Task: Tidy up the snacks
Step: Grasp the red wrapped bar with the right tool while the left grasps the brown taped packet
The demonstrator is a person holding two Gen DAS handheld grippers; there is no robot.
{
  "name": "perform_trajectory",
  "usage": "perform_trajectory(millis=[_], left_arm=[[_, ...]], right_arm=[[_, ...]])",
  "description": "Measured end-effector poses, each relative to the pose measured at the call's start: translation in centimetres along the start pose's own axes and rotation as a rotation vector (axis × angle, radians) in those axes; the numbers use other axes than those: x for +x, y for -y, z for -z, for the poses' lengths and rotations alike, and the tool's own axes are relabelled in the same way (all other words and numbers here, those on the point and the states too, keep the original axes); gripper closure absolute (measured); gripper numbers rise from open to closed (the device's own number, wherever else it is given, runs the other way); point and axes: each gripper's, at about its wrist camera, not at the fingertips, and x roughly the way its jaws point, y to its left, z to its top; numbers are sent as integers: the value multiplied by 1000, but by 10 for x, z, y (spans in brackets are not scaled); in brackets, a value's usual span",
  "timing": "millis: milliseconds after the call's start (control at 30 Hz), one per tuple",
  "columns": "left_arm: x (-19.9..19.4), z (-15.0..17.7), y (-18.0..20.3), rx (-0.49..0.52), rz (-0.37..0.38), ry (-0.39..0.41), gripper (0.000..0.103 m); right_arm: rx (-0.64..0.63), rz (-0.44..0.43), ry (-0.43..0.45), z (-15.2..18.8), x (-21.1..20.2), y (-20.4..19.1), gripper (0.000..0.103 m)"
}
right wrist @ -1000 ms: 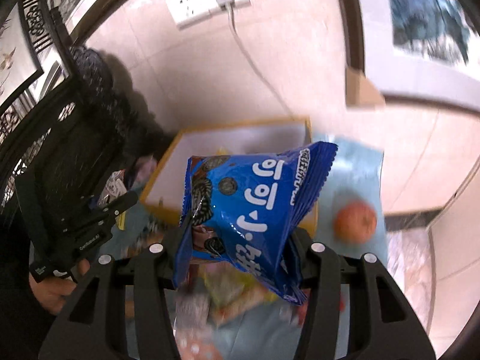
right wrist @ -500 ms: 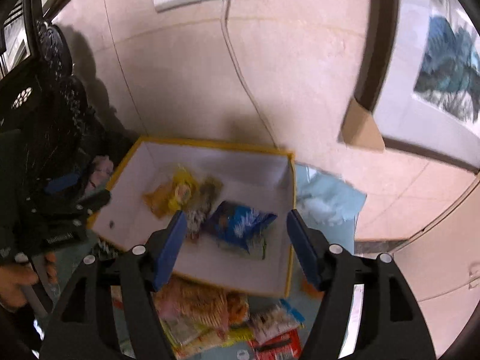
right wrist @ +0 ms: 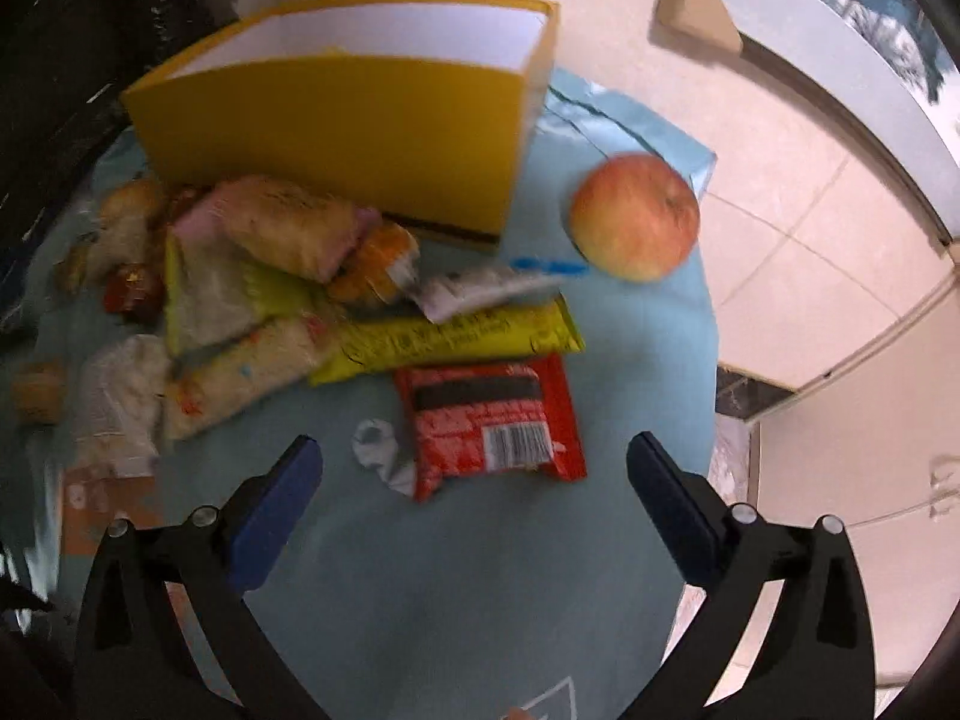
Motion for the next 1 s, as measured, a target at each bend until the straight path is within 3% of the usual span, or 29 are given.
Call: perform_trajectory(millis=[133,333,433,533,667,767,933,1000], left_arm=[[10,38,-11,8,-57,-63,5],[24,45,-26,-87,-143,-46,5],[27,46,-36,-167,-153,-57,7],[24,51,-45,-233,-134,-66,28],[17,54,-48,-233,-100,-69,46],[15,52,-53,-268,-79,-60,44],[12,39,-43,-202,-102,3,16],[15,37,-41,-192,-99,-13,13]], right_arm=[[1,12,-38,-1,18,2,1],[6,40,-79,-7,42,-9,1],[4,30,-112,-6,48,-13,24],[-11,-19,-111,-6,45,-18,49],[-21,-18,-104,-2,42,-20,52],[2,-28,-94,0,42,-17,52],[7,-25,-92,3,44,-17,50],[13,-25,-93,4,41,-16,50]])
